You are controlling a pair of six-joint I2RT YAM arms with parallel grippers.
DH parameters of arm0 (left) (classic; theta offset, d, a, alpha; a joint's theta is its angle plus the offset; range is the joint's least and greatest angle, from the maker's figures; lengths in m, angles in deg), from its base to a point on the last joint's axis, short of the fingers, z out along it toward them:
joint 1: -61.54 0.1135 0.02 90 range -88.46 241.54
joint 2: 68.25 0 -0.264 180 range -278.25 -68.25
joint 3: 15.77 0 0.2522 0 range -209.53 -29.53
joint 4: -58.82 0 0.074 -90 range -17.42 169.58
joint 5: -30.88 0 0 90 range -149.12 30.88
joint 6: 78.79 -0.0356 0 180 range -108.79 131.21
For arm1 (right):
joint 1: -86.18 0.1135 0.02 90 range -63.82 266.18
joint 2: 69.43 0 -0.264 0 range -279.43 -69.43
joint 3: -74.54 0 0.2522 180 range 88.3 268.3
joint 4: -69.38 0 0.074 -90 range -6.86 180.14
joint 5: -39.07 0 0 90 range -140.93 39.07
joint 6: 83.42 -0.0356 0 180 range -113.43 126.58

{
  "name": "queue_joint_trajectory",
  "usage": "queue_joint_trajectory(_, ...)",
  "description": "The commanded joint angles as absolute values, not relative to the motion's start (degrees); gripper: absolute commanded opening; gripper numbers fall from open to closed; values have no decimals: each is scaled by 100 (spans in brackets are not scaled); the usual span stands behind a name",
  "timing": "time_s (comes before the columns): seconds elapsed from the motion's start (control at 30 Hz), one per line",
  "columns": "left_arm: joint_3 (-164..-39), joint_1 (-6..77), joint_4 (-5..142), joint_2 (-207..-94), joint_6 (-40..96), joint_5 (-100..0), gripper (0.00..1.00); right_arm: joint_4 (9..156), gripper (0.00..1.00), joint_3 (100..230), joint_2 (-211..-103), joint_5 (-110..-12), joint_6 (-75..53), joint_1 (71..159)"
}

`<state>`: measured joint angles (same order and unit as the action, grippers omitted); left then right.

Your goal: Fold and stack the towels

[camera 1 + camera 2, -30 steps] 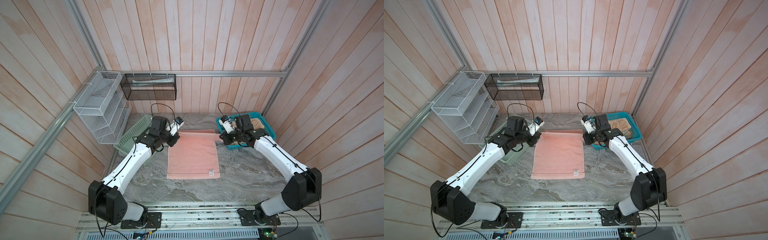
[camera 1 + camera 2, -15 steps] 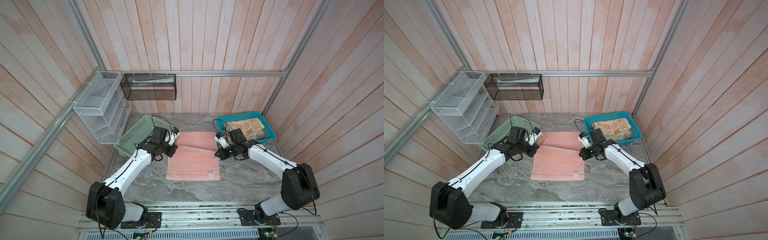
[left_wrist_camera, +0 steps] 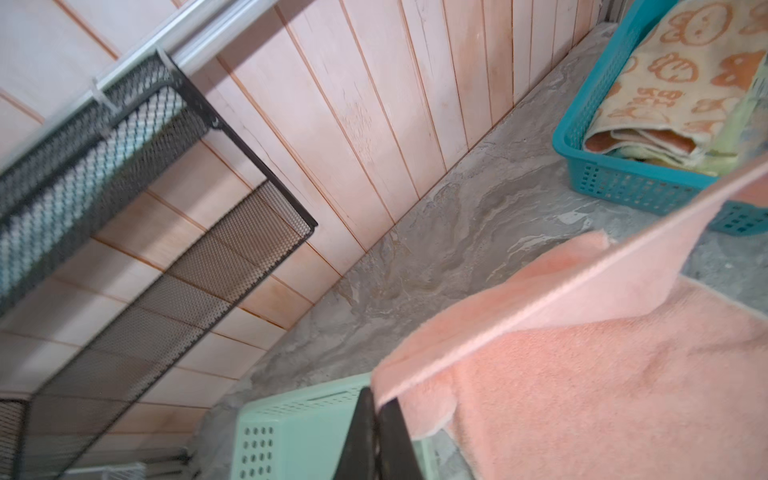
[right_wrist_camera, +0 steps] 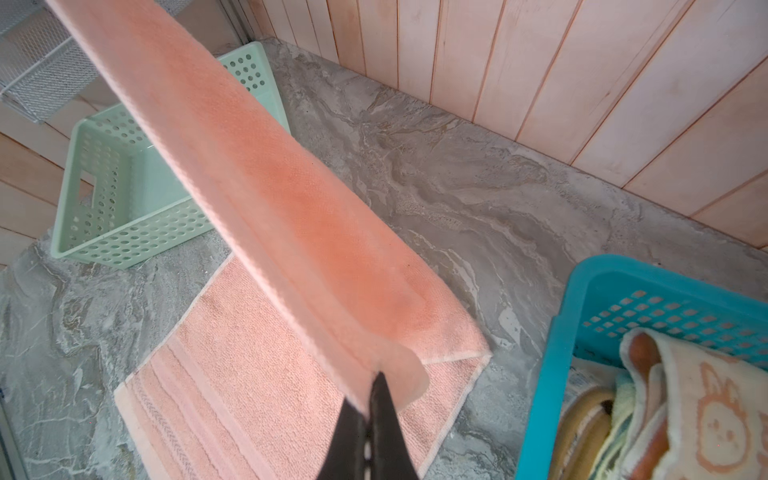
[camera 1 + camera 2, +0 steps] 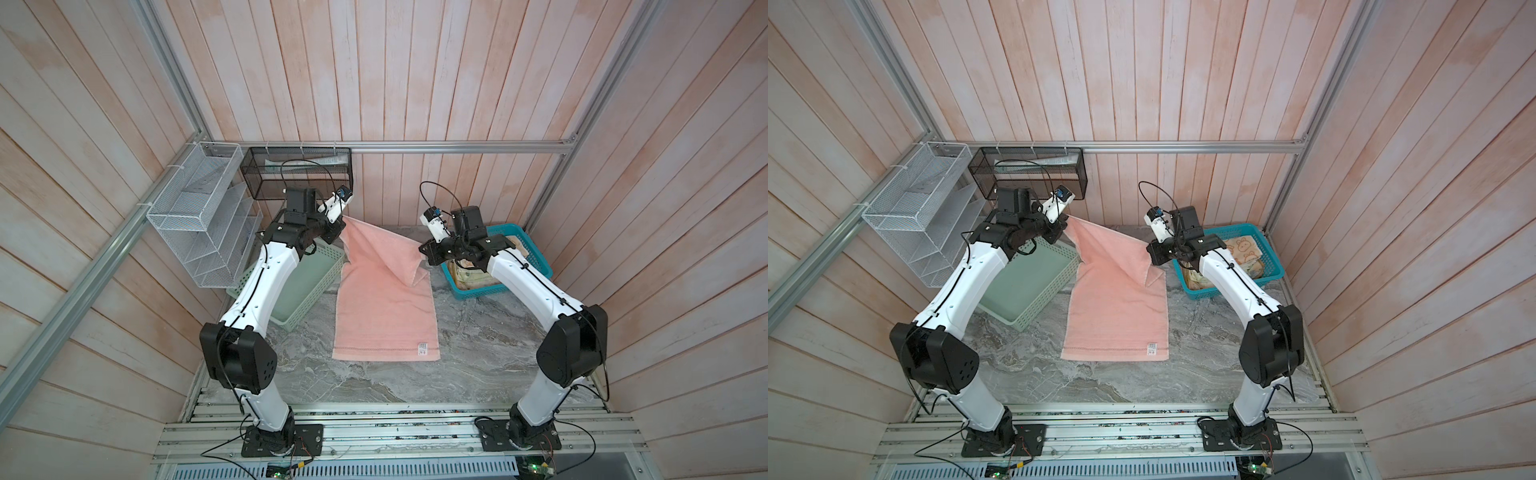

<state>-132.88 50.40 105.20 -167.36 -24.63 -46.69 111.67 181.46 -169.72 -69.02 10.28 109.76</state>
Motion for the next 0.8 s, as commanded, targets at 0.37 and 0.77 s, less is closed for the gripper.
queue_joint_trajectory(0.37, -10670, 4999, 10243, -15467, -1653, -5766, 0, 12124, 0, 17127, -16086, -6472, 909, 10496)
queue_joint_trajectory(0.77, -8056, 4740, 10229, -14549, 2825, -4093, 0, 11120, 0, 14022, -15570, -7875, -477, 11058)
